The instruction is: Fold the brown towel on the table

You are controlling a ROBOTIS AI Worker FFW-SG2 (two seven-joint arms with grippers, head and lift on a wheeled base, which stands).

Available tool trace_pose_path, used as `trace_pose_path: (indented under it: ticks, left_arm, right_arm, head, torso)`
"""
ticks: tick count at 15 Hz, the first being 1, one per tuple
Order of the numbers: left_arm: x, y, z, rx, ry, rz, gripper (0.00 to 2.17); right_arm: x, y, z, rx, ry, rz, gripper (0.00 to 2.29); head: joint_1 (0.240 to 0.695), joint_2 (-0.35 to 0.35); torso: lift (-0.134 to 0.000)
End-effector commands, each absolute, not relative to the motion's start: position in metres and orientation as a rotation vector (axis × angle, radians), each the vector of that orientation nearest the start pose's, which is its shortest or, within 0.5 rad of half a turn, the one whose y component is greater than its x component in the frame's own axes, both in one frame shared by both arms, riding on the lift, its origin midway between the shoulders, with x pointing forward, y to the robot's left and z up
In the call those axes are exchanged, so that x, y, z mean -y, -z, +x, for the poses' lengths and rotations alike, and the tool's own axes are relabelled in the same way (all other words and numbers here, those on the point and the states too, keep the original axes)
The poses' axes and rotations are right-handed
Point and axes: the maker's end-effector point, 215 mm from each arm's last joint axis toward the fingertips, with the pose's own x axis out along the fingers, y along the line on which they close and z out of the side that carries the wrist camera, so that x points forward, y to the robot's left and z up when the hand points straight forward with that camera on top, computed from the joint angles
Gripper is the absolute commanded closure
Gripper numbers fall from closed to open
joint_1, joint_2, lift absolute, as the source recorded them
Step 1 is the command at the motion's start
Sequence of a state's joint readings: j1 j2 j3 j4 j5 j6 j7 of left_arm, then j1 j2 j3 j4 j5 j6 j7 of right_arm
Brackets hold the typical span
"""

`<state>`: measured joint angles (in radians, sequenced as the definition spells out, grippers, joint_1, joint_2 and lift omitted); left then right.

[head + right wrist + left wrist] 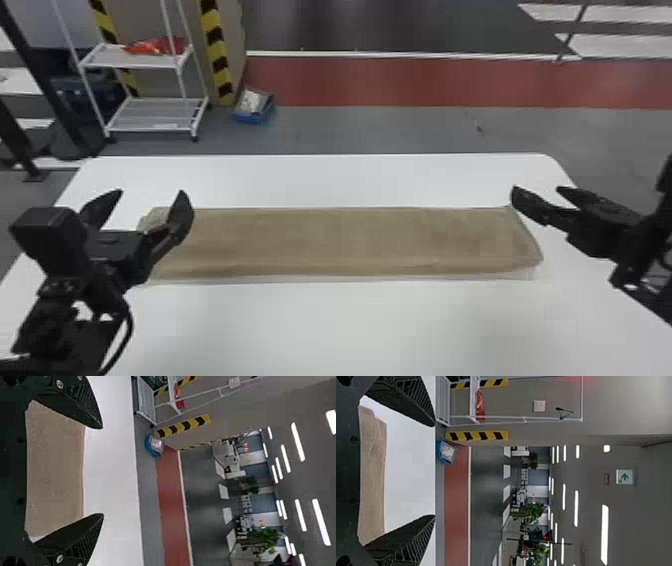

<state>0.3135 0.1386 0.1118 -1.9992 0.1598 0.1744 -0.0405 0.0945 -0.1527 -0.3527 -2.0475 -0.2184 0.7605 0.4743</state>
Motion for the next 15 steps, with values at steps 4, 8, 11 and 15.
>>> trace_pose_path:
  ticks: [4,8,11,15]
  left_arm:
    - [-0.246,0.318,0.506,-0.017,0.029,0.016,0.06]
    - [-0.253,0.339,0.501,-0.04,-0.002,0.001,0.06]
    - [-0.247,0.332,0.495,-0.027,0.008,-0.004,0.06]
    - [-0.236,0.323,0.487,0.019,0.027,0.012,0.06]
  right_arm:
    - [0.233,0.281,0.492,-0.063,-0.275,0.027,0.07]
    - [0.211,0.282,0.452,0.031,-0.246,0.069,0.07]
    - [0.224,0.294,0.444,0.024,-0.179,0.114,0.07]
    - [0.233,0.313,0.436,-0.03,-0.151,0.113,0.07]
  head:
    - [0.695,-0.009]
    - [0.695,0.02]
    - [0.695,0.04]
    - [0.695,0.02]
  torso:
    - [-0.109]
    - [-0.109]
    - [-0.109]
    - [-0.109]
